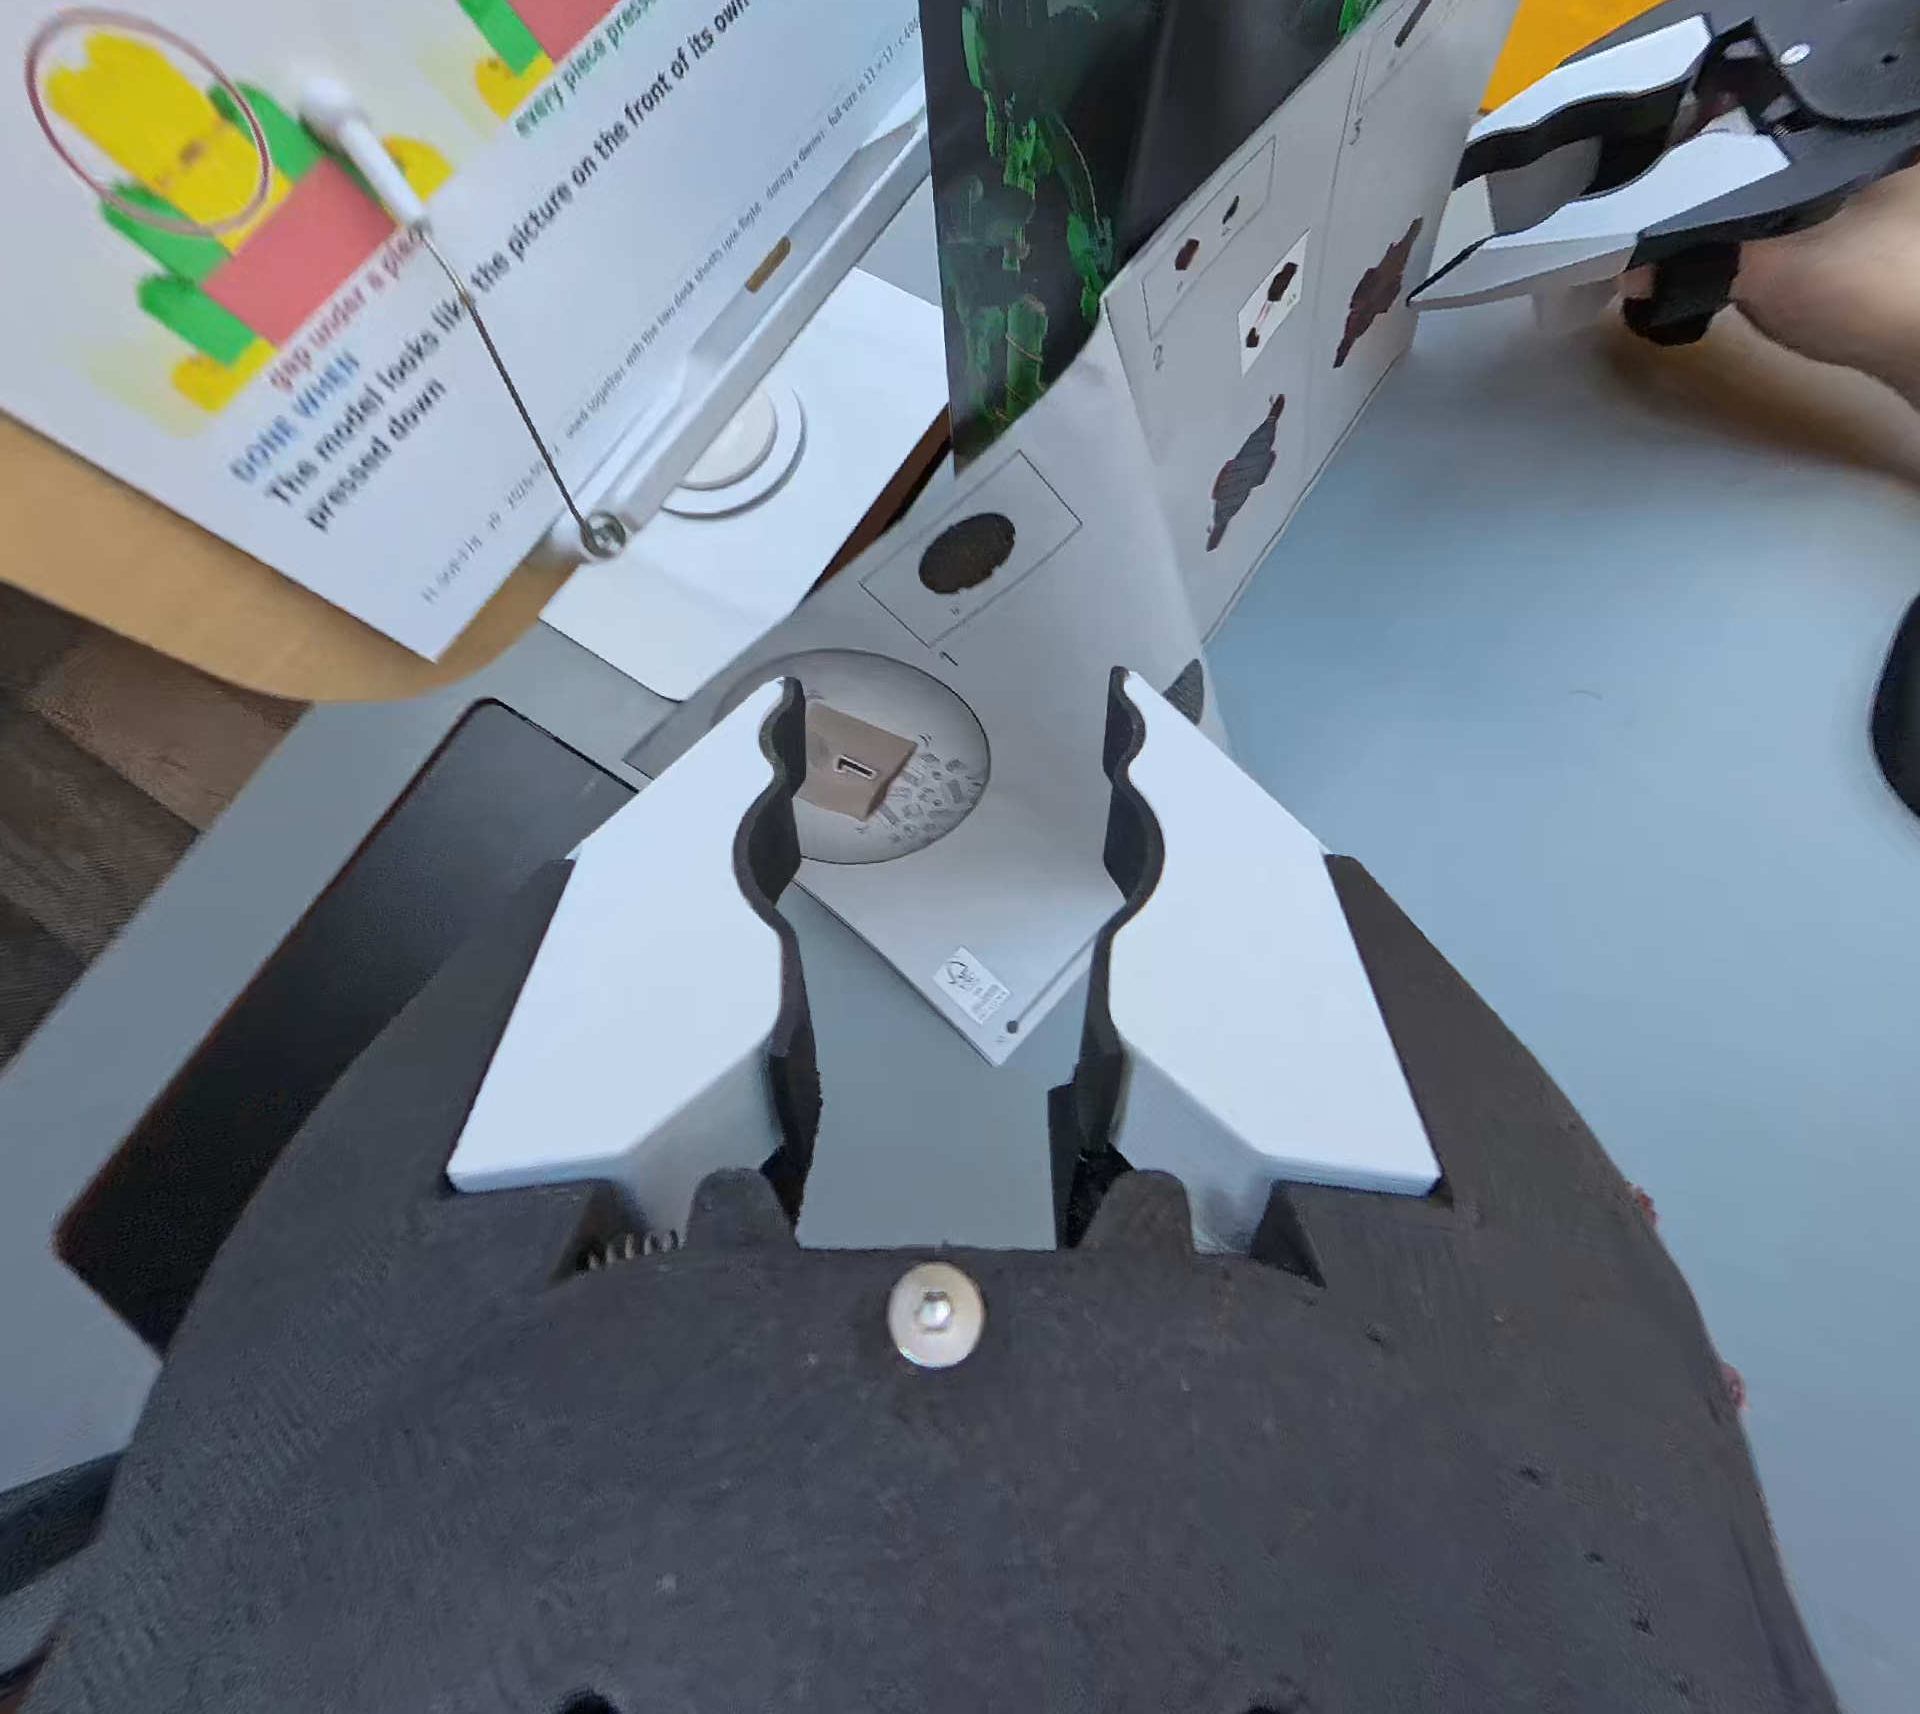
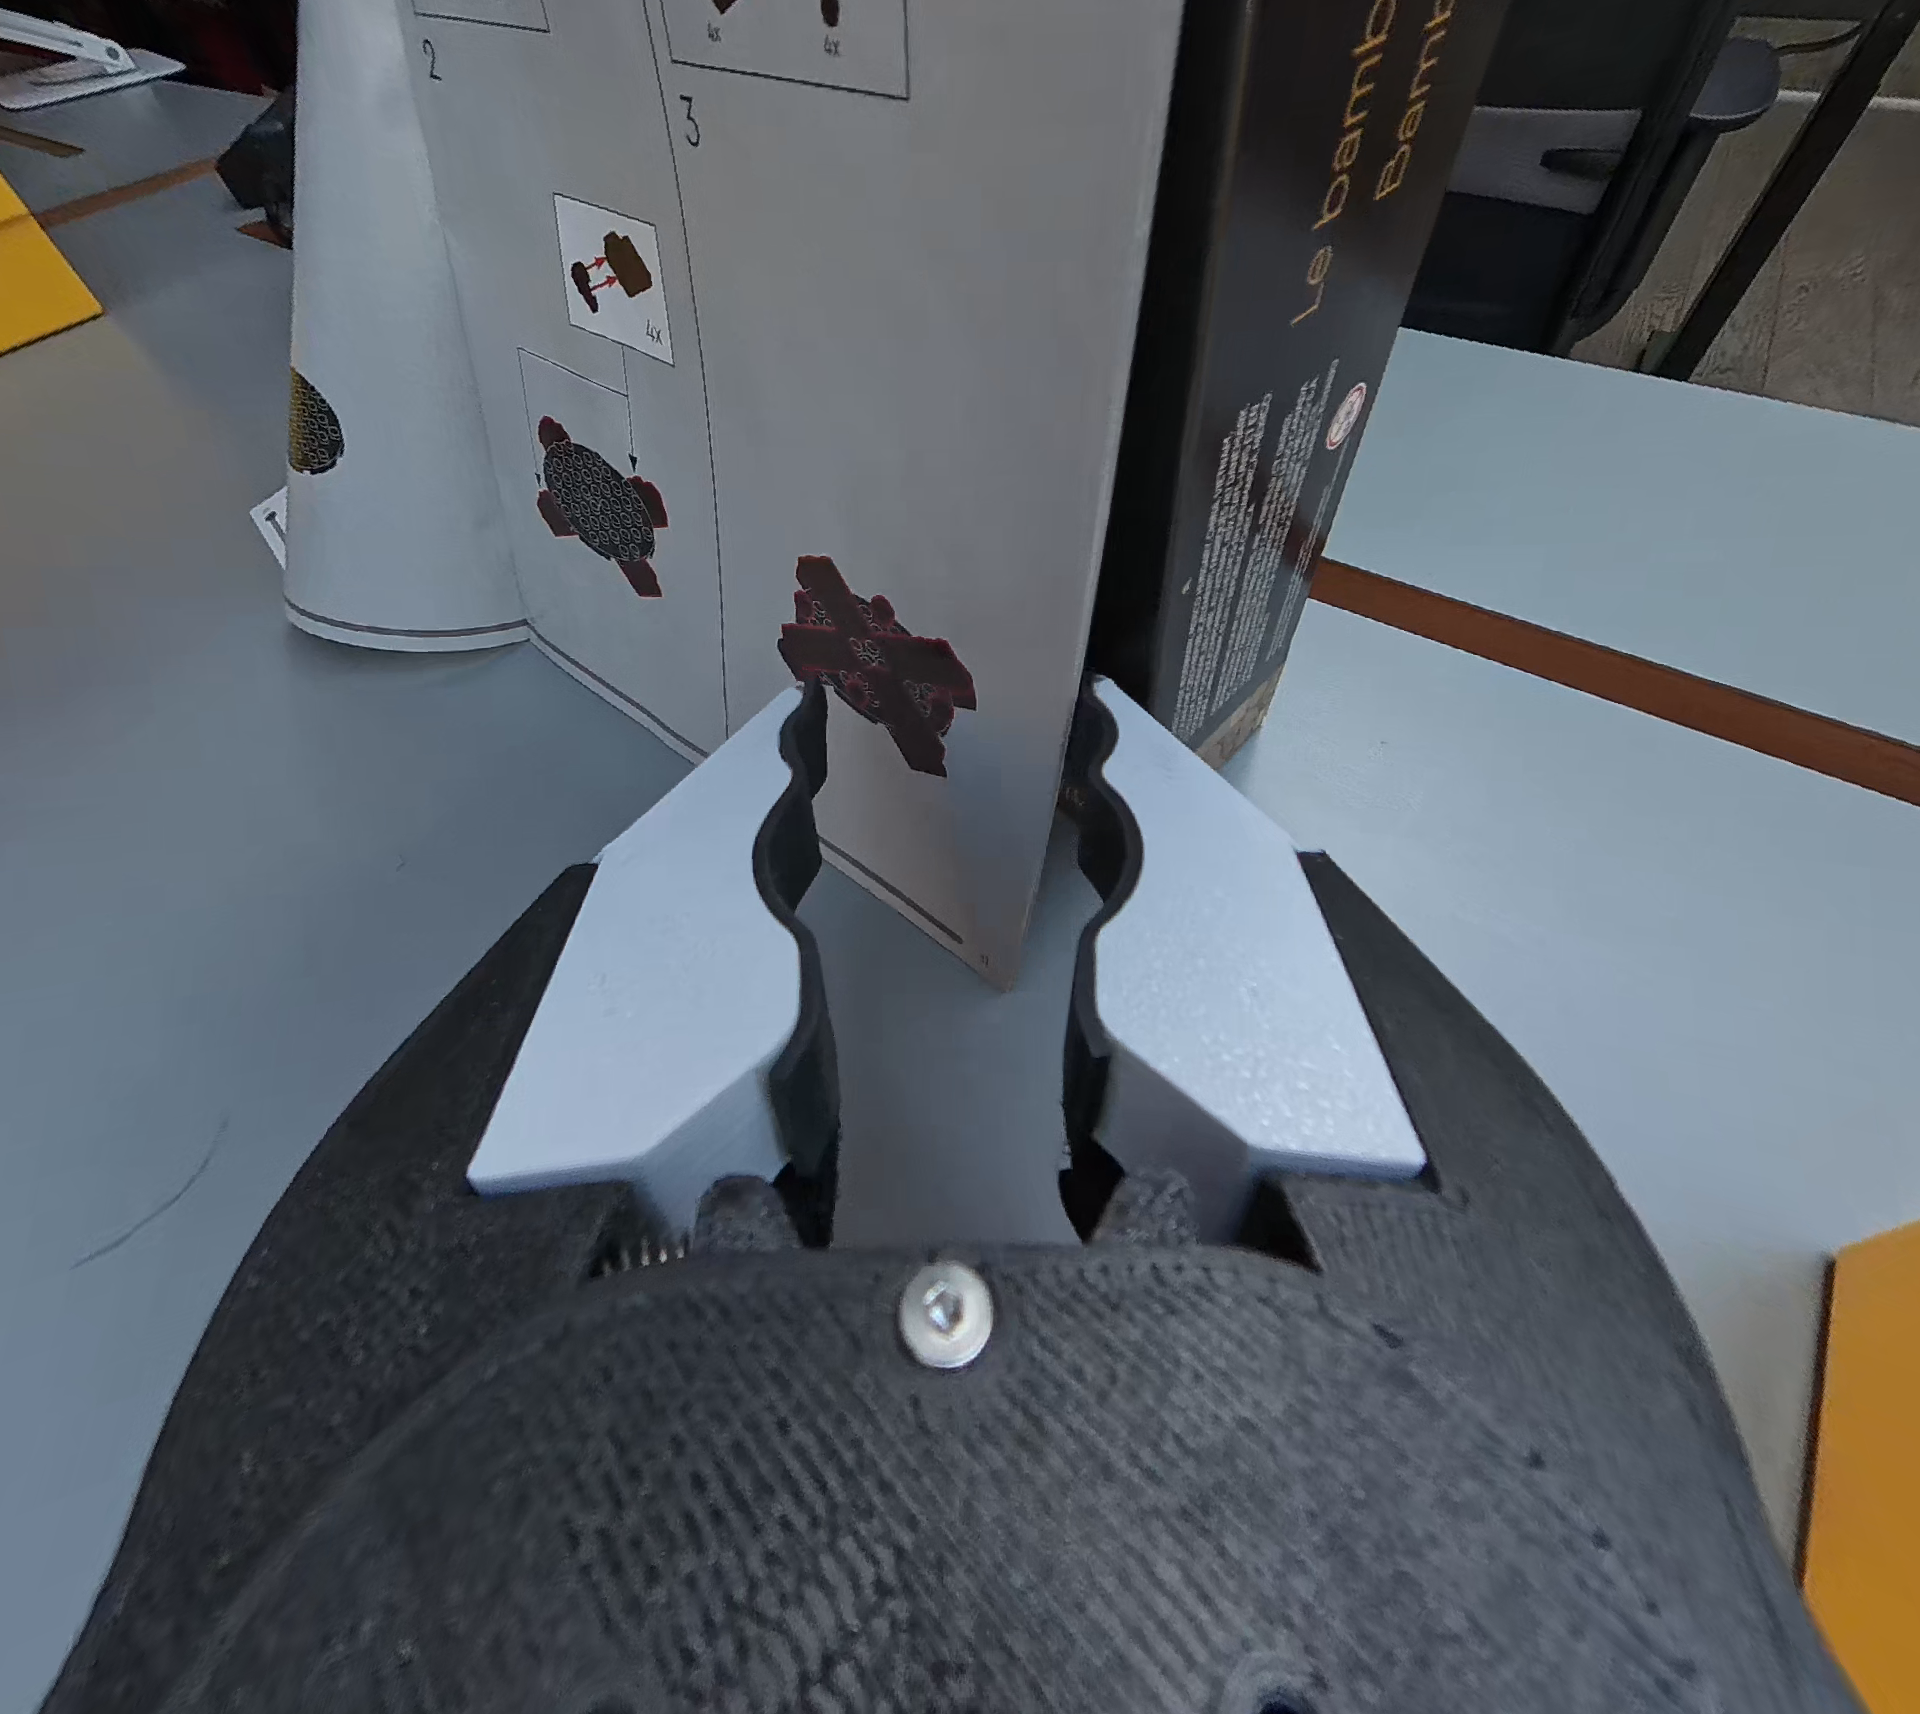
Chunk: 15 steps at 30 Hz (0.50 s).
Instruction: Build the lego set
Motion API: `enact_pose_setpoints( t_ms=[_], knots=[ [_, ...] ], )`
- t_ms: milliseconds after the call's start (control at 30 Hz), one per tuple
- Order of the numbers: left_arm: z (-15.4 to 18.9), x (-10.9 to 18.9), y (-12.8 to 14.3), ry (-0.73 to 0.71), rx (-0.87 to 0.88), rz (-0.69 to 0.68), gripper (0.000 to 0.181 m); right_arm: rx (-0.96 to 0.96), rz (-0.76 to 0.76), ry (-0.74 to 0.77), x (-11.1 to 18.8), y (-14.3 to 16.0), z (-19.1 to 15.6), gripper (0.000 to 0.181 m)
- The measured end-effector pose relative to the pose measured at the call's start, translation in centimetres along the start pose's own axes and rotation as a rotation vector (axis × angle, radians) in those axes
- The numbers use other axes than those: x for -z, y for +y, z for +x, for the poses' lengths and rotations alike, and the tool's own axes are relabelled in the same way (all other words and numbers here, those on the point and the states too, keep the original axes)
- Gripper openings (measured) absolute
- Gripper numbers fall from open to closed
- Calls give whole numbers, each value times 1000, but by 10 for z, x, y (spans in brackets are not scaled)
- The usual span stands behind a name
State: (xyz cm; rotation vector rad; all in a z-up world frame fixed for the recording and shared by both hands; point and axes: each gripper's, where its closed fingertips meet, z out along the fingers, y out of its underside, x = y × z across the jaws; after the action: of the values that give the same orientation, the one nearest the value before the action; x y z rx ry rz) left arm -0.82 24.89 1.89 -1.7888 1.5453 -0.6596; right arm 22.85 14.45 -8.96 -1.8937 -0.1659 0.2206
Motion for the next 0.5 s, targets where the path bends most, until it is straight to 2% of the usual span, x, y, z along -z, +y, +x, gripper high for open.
enact_pose_setpoints(
  t_ms=[33,167,267,367,500],
  knots=[
    [4,2,11,23,43,21,57,0,-7,7,0,2,1,50],
    [23,-6,71,35,107,44,60,19,-18,23,-1,7,1,56],
    [26,-20,114,-45,65,6,58,43,-57,31,-3,15,0,56],
    [30,-28,133,-78,54,0,56,70,-93,59,0,21,0,56],
    [34,-33,139,-83,69,22,58,113,-123,147,11,27,6,57]
  ],
)
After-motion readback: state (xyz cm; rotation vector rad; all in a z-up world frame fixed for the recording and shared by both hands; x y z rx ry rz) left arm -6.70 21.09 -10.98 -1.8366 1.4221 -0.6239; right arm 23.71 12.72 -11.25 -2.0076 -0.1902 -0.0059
